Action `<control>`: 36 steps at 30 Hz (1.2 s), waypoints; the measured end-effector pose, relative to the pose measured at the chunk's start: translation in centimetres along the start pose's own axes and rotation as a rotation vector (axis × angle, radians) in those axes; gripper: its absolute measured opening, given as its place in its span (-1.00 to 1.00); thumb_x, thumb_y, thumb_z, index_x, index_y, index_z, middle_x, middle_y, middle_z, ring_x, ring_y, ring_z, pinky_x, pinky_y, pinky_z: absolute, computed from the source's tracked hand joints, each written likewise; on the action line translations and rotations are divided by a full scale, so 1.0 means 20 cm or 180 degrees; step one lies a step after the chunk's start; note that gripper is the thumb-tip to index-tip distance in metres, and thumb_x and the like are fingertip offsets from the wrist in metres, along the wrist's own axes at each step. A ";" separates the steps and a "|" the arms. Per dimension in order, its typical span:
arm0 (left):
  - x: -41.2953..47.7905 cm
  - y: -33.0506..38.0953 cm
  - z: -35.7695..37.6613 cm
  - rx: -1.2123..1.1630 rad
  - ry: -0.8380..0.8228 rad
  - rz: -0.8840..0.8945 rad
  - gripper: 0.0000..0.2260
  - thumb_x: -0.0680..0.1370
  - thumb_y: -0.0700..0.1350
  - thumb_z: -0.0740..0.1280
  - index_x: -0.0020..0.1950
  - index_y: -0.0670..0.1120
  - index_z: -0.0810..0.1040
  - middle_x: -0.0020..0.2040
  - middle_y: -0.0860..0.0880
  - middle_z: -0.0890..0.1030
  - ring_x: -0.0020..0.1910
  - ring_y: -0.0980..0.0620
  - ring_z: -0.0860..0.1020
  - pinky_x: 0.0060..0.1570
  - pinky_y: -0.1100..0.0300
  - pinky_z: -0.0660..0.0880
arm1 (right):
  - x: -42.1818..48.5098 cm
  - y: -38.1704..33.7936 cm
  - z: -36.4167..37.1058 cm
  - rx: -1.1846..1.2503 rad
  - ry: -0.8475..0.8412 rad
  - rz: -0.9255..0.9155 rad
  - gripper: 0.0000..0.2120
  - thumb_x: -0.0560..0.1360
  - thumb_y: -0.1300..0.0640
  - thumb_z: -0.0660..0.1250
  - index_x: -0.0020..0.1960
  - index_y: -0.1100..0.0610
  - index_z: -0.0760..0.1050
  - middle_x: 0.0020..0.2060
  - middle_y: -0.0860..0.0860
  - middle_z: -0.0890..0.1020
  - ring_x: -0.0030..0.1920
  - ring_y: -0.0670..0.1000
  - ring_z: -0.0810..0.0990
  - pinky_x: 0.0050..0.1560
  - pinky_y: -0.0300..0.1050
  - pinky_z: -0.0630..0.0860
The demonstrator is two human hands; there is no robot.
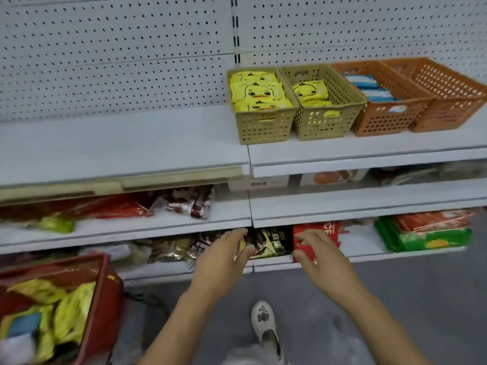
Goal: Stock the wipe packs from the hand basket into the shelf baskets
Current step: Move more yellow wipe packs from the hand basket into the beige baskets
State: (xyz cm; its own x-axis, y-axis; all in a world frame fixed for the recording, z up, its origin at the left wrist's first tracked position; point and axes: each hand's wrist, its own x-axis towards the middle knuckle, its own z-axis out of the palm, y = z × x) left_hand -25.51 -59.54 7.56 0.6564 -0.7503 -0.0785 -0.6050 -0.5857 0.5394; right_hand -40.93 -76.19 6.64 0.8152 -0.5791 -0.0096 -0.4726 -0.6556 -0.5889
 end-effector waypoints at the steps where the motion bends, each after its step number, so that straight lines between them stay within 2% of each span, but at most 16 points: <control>1: -0.07 -0.04 0.00 -0.0045 0.0013 -0.0051 -0.60 0.61 0.17 0.17 0.43 0.09 0.35 0.32 0.09 0.51 0.23 0.07 0.52 0.11 0.04 0.52 | -0.06 -0.02 0.04 0.0072 -0.0041 0.0034 -0.68 0.56 0.08 0.27 0.31 0.06 0.45 0.27 -0.05 0.43 0.30 -0.02 0.41 0.21 -0.17 0.36; 5: -0.37 -0.24 -0.03 -0.0196 0.0023 -0.0287 -0.61 0.61 0.16 0.19 0.40 0.09 0.40 0.29 0.07 0.54 0.23 0.06 0.52 0.12 0.03 0.51 | -0.28 -0.15 0.21 0.0226 -0.0296 -0.0030 -0.70 0.56 0.12 0.28 0.29 0.08 0.46 0.23 -0.03 0.44 0.26 -0.02 0.42 0.20 -0.24 0.31; 9: -0.62 -0.43 -0.08 -0.0255 0.0109 -0.0552 -0.60 0.62 0.13 0.19 0.44 0.09 0.36 0.34 0.10 0.51 0.28 0.10 0.49 0.16 0.10 0.48 | -0.40 -0.33 0.37 0.0172 -0.0581 -0.0078 -0.72 0.57 0.09 0.26 0.28 0.06 0.45 0.21 -0.04 0.44 0.25 -0.04 0.43 0.17 -0.12 0.40; 12: -0.75 -0.62 -0.12 -0.0280 0.0111 -0.0775 -0.57 0.62 0.11 0.20 0.46 0.02 0.35 0.38 0.07 0.48 0.33 0.09 0.45 0.19 0.18 0.42 | -0.42 -0.48 0.54 0.0222 -0.0752 -0.0175 -0.74 0.56 0.12 0.28 0.25 0.10 0.47 0.20 0.00 0.47 0.22 -0.01 0.46 0.16 -0.26 0.32; 15: -0.87 -0.87 -0.17 -0.0376 0.0098 -0.1012 -0.58 0.61 0.11 0.22 0.44 0.01 0.38 0.35 0.06 0.51 0.29 0.09 0.49 0.16 0.20 0.42 | -0.41 -0.66 0.74 0.0214 -0.0972 -0.0257 -0.74 0.57 0.10 0.27 0.25 0.07 0.47 0.18 -0.04 0.46 0.20 -0.04 0.47 0.11 -0.32 0.27; 20: -1.03 -1.42 -0.37 -0.0810 0.0008 -0.1370 -0.62 0.59 0.04 0.29 0.39 -0.02 0.44 0.26 0.05 0.57 0.25 0.08 0.53 0.21 0.13 0.46 | -0.35 -1.10 1.18 0.0505 -0.1198 -0.0159 -0.77 0.55 0.12 0.30 0.20 0.03 0.51 0.09 -0.08 0.53 0.10 -0.07 0.53 0.14 -0.19 0.43; 22: -1.06 -1.69 -0.48 -0.1023 0.0000 -0.1554 -0.64 0.59 0.01 0.30 0.37 -0.03 0.47 0.24 0.03 0.59 0.23 0.07 0.55 0.21 0.14 0.48 | -0.32 -1.32 1.40 0.0676 -0.1295 -0.0068 -0.79 0.53 0.15 0.32 0.16 0.01 0.52 0.05 -0.08 0.55 0.07 -0.09 0.55 0.12 -0.19 0.46; 25: -1.08 -2.10 -0.64 -0.1179 0.0028 -0.1816 -0.65 0.60 -0.03 0.31 0.37 -0.07 0.47 0.24 0.00 0.58 0.21 0.08 0.54 0.15 0.26 0.43 | -0.27 -1.60 1.74 0.0834 -0.1560 0.0055 -0.78 0.54 0.18 0.31 0.16 0.02 0.54 0.05 -0.09 0.58 0.02 -0.19 0.54 0.05 -0.42 0.39; 26: -1.07 -2.24 -0.69 -0.1164 0.0037 -0.1899 -0.65 0.60 -0.04 0.30 0.37 -0.09 0.47 0.26 0.00 0.57 0.21 0.07 0.53 0.14 0.25 0.43 | -0.24 -1.68 1.85 0.0891 -0.1663 0.0136 -0.78 0.54 0.18 0.30 0.17 0.04 0.54 0.06 -0.08 0.59 0.02 -0.19 0.54 0.04 -0.44 0.38; 30: -0.94 -2.77 -0.79 -0.1299 -0.0212 -0.2210 -0.56 0.61 0.00 0.29 0.45 -0.08 0.37 0.38 -0.04 0.46 0.25 0.02 0.49 0.12 0.18 0.43 | -0.09 -1.89 2.28 0.1041 -0.1888 0.0617 -0.76 0.56 0.17 0.30 0.21 0.10 0.54 0.09 -0.06 0.60 0.14 -0.09 0.55 0.12 -0.34 0.38; 33: -0.78 -3.06 -0.76 -0.1752 -0.0341 -0.2625 -0.51 0.61 -0.06 0.29 0.51 -0.08 0.23 0.42 -0.10 0.37 0.33 -0.07 0.42 0.08 0.20 0.34 | 0.06 -1.93 2.53 0.0921 -0.1978 0.0954 -0.71 0.57 0.12 0.28 0.29 0.09 0.48 0.23 -0.01 0.56 0.23 -0.03 0.51 0.23 -0.23 0.38; 34: -0.72 -3.14 -0.74 -0.1934 -0.0237 -0.2761 -0.55 0.61 -0.10 0.30 0.47 -0.08 0.27 0.35 -0.10 0.40 0.30 -0.09 0.42 0.07 0.19 0.32 | 0.12 -1.93 2.60 0.0819 -0.2018 0.1010 -0.68 0.58 0.11 0.27 0.33 0.09 0.44 0.28 -0.01 0.51 0.24 -0.01 0.50 0.25 -0.20 0.37; 36: -0.60 -3.30 -0.69 -0.2235 0.0113 -0.3133 -0.78 0.59 -0.18 0.32 0.19 -0.02 0.37 0.13 -0.07 0.46 0.16 -0.10 0.45 0.02 0.17 0.34 | 0.23 -1.91 2.74 0.0516 -0.2046 0.0992 -0.62 0.58 0.11 0.25 0.39 0.08 0.37 0.36 -0.01 0.41 0.28 0.02 0.47 0.24 -0.19 0.37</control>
State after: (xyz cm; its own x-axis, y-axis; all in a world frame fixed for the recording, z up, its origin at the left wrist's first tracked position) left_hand 12.70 -7.63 -15.51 0.7170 -0.0615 -0.6944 0.5300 -0.5989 0.6003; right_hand -0.69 -27.20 -15.24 0.7099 -0.2955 -0.6393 -0.6999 -0.3978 -0.5932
